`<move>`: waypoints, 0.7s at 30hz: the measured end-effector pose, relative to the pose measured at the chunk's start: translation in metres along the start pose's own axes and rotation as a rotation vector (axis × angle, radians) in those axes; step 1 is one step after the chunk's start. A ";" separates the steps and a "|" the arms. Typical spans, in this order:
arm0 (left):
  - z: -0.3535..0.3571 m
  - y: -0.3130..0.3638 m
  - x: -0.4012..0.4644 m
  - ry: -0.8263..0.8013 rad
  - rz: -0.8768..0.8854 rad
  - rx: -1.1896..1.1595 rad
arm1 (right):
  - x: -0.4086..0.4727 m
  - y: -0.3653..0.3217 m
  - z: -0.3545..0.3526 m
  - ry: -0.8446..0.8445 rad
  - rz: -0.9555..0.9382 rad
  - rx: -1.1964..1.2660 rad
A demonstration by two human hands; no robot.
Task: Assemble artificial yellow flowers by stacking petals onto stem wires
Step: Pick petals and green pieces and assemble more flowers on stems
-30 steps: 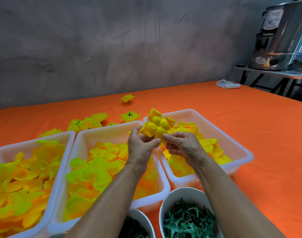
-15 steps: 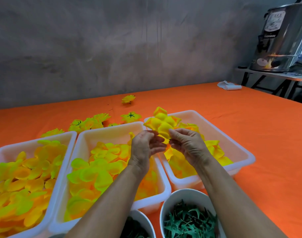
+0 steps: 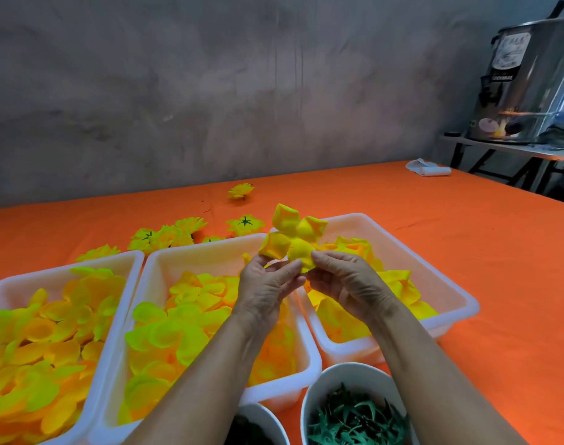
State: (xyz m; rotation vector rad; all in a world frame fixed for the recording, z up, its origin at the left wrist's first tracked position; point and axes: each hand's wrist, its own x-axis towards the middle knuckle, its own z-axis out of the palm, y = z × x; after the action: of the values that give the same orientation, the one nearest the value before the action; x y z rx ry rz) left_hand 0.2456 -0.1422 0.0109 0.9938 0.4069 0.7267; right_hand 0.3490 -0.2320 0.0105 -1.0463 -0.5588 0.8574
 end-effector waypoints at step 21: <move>0.003 -0.011 -0.004 0.008 0.671 0.957 | -0.003 0.001 0.001 0.161 -0.230 -0.203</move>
State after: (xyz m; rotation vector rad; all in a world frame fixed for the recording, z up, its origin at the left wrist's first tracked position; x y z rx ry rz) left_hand 0.2484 -0.1507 0.0028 2.0868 0.4340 1.1695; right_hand 0.3460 -0.2333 0.0102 -1.1977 -0.6245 0.5167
